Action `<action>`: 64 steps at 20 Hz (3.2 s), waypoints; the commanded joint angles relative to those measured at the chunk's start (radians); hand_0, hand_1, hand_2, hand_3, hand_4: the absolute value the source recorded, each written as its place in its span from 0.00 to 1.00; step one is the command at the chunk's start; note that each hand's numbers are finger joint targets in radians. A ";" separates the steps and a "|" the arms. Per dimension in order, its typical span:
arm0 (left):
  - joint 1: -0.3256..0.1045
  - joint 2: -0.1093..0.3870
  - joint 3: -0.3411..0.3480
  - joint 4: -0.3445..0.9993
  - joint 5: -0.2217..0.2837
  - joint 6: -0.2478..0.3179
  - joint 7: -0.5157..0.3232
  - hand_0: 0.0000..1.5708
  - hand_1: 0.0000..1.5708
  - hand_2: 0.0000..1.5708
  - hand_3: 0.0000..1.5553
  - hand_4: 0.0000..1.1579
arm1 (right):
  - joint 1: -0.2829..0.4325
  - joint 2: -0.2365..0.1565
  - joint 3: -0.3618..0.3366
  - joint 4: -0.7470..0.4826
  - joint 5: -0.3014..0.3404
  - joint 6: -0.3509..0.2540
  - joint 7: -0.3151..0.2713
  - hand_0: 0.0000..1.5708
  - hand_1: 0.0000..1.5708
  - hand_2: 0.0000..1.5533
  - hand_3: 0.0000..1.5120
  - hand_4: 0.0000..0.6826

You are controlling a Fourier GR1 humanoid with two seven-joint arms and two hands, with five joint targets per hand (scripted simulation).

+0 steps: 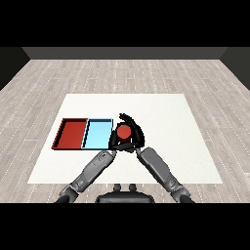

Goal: Pick the red can and put it in the red box

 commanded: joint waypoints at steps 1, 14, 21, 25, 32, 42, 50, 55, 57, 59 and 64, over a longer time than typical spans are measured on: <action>0.071 -0.005 -0.046 -0.145 -0.086 0.027 0.092 1.00 1.00 1.00 0.95 0.99 | 0.029 0.006 -0.039 0.003 0.038 0.043 -0.030 0.00 0.00 0.00 0.00 0.00; 0.123 -0.020 0.094 0.010 -0.052 -0.093 -0.044 1.00 1.00 1.00 0.95 0.97 | 0.032 -0.068 -0.197 -0.314 0.125 -0.039 0.142 0.00 0.00 0.00 0.00 0.00; 0.117 0.092 0.195 -0.122 -0.053 -0.139 0.036 1.00 1.00 1.00 0.94 0.98 | 0.176 -0.144 -0.354 -0.367 0.003 0.074 0.107 0.00 0.00 0.00 0.00 0.00; 0.087 0.152 0.220 -0.172 -0.124 -0.117 0.096 1.00 1.00 1.00 0.94 0.97 | 0.245 -0.190 -0.397 -0.376 0.006 0.102 0.113 0.00 0.00 0.00 0.00 0.00; 0.104 0.269 0.298 -0.242 -0.157 -0.142 0.211 1.00 1.00 0.99 0.91 0.97 | 0.363 -0.213 -0.433 -0.221 0.028 0.179 0.021 0.00 0.00 0.00 0.00 0.00; -0.040 0.412 0.429 0.111 -0.236 -0.229 0.215 0.98 0.98 0.85 0.93 0.95 | 0.477 -0.142 -0.420 -0.080 0.041 0.223 -0.117 0.00 0.00 0.00 0.00 0.00; -0.054 0.423 0.565 0.581 -0.224 -0.223 0.059 1.00 1.00 1.00 0.96 0.94 | 0.461 -0.192 -0.461 -0.107 0.030 0.256 -0.106 0.00 0.00 0.00 0.00 0.00; -0.145 0.434 0.598 0.861 -0.271 -0.190 0.007 0.94 0.94 0.95 0.94 0.88 | 0.414 -0.196 -0.459 -0.109 0.051 0.257 -0.114 0.00 0.00 0.00 0.00 0.00; -0.174 0.432 0.600 0.948 -0.287 -0.165 0.045 0.90 0.90 0.90 0.89 0.87 | 0.410 -0.195 -0.476 -0.088 0.044 0.272 -0.160 0.00 0.00 0.00 0.00 0.00; -0.199 0.440 0.592 1.020 -0.305 -0.174 0.070 0.44 0.44 0.48 0.53 0.71 | 0.469 -0.197 -0.470 -0.125 0.053 0.270 -0.180 0.00 0.00 0.00 0.00 0.00; -0.249 0.412 0.613 1.140 -0.306 -0.163 0.103 0.51 0.51 0.48 0.00 0.61 | 0.464 -0.167 -0.431 -0.136 0.087 0.260 -0.199 0.00 0.00 0.00 0.00 0.00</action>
